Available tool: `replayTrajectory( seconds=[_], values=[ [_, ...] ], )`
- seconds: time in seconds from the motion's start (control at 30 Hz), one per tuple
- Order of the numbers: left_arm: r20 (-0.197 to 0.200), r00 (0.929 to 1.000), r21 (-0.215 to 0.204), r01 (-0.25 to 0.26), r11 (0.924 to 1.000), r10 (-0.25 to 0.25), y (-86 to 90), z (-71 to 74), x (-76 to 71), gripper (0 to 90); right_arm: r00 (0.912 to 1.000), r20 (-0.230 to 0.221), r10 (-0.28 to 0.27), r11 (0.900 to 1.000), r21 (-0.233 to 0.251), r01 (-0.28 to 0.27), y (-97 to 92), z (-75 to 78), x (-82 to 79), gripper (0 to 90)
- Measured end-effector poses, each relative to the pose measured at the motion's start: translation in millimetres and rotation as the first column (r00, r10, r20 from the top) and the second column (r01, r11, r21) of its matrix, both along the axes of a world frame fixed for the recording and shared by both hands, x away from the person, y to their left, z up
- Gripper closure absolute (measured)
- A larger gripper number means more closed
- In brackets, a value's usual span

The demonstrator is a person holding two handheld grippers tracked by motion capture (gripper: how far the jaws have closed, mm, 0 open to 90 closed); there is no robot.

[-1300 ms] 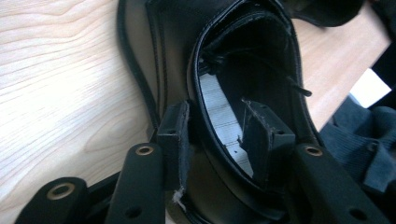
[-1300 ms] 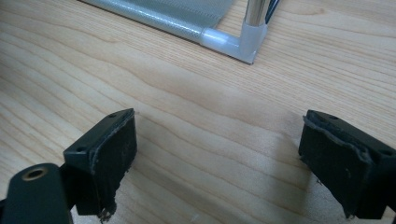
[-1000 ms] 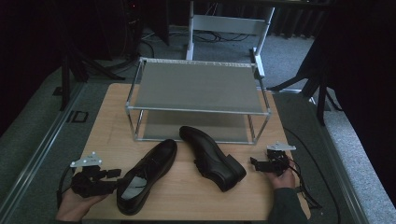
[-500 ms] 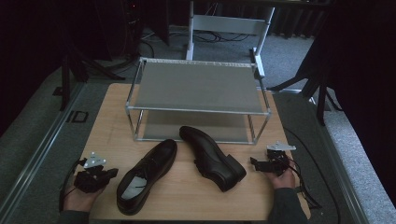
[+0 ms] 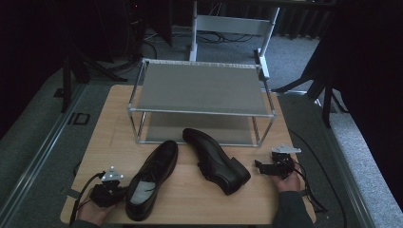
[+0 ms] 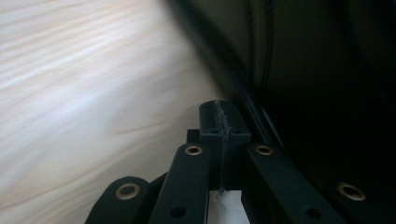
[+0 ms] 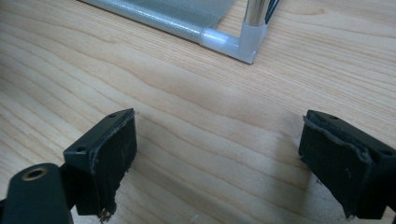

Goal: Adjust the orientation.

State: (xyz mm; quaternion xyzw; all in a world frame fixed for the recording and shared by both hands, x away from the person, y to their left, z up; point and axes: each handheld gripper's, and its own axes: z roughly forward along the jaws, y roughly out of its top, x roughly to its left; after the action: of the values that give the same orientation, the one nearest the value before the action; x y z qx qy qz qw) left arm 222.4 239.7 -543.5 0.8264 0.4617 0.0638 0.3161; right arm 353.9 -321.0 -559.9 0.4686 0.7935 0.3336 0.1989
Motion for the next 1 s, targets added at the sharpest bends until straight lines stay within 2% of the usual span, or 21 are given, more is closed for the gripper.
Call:
replayTrajectory(
  seconds=[0.07, 0.2, 0.27, 0.4, 0.43, 0.57, 0.67, 0.73, 0.77, 0.83, 0.9, 0.93, 0.97, 1.0],
  values=[
    [0.002, 0.9988, -0.014, 0.049, 0.9987, -0.049, -12.8, -0.7, -4.0, 90.0, 1.0, 0.0, 0.0, 1.0, -0.001, 0.0, 0.0, 0.0, 0.1, 11.0],
    [0.016, 0.9904, -0.038, 0.138, 0.9897, -0.138, -38.7, 0.5, -9.9, 90.0, 1.0, 0.0, -0.001, 1.0, -0.001, 0.001, 0.0, 0.0, 0.1, 10.9],
    [0.037, 0.9812, -0.027, 0.19, 0.9813, -0.189, -55.5, 0.1, -12.7, 90.0, 1.0, 0.001, -0.001, 1.0, 0.0, 0.001, 0.0, -0.1, 0.1, 10.9],
    [0.069, 0.9674, -0.042, 0.247, 0.9681, -0.244, -80.4, -1.3, -12.9, 90.0, 1.0, 0.0, -0.001, 1.0, 0.0, 0.001, 0.0, 0.0, 0.1, 11.0],
    [0.077, 0.9621, -0.04, 0.265, 0.9634, -0.262, -88.0, -1.2, -12.4, 90.0, 1.0, 0.0, -0.001, 1.0, -0.001, 0.001, 0.0, 0.0, 0.1, 10.9],
    [0.099, 0.9482, -0.03, 0.306, 0.9515, -0.302, -107.7, -0.8, -9.7, 89.7, 1.0, 0.0, -0.001, 1.0, -0.001, 0.001, 0.0, 0.0, 0.1, 10.9],
    [0.118, 0.9318, -0.01, 0.347, 0.9378, -0.343, -124.3, -2.1, -9.2, 88.8, 1.0, 0.0, 0.0, 1.0, -0.001, 0.0, 0.0, 0.0, 0.2, 10.9],
    [0.12, 0.929, -0.008, 0.354, 0.9354, -0.35, -127.2, -2.9, -9.7, 87.0, 1.0, 0.0, 0.0, 1.0, -0.001, 0.0, 0.0, 0.0, 0.2, 10.9],
    [0.128, 0.9211, 0.004, 0.37, 0.9289, -0.368, -130.6, -4.2, -12.6, 87.0, 1.0, 0.001, -0.001, 1.0, -0.001, 0.001, 0.0, 0.0, 0.2, 10.9],
    [0.137, 0.9213, -0.022, 0.37, 0.9286, -0.364, -126.7, -2.8, -15.1, 81.6, 1.0, 0.001, -0.004, 1.0, -0.002, 0.004, 0.4, 0.0, 0.2, 11.0],
    [0.151, 0.928, -0.056, 0.352, 0.9344, -0.34, -118.0, 0.2, -15.9, 78.5, 0.9999, 0.008, -0.015, 0.9999, 0.004, 0.015, 1.2, 0.4, -1.6, 18.0],
    [0.151, 0.928, -0.056, 0.352, 0.9344, -0.34, -118.0, 0.2, -15.9, 76.9, 0.9999, 0.008, -0.015, 0.9999, 0.004, 0.015, 1.2, 0.4, -1.6, 18.0],
    [0.166, 0.9343, -0.065, 0.33, 0.9419, -0.316, -108.6, 4.2, -15.9, 76.9, 0.9997, 0.014, -0.02, 0.9998, 0.006, 0.02, 2.0, 0.9, -2.7, 21.9],
    [0.174, 0.9386, -0.07, 0.314, 0.9469, -0.298, -103.2, 6.0, -15.9, 74.3, 0.9998, 0.005, -0.021, 0.9998, 0.0, 0.021, 5.3, 3.5, -4.3, 32.6]
  ],
)
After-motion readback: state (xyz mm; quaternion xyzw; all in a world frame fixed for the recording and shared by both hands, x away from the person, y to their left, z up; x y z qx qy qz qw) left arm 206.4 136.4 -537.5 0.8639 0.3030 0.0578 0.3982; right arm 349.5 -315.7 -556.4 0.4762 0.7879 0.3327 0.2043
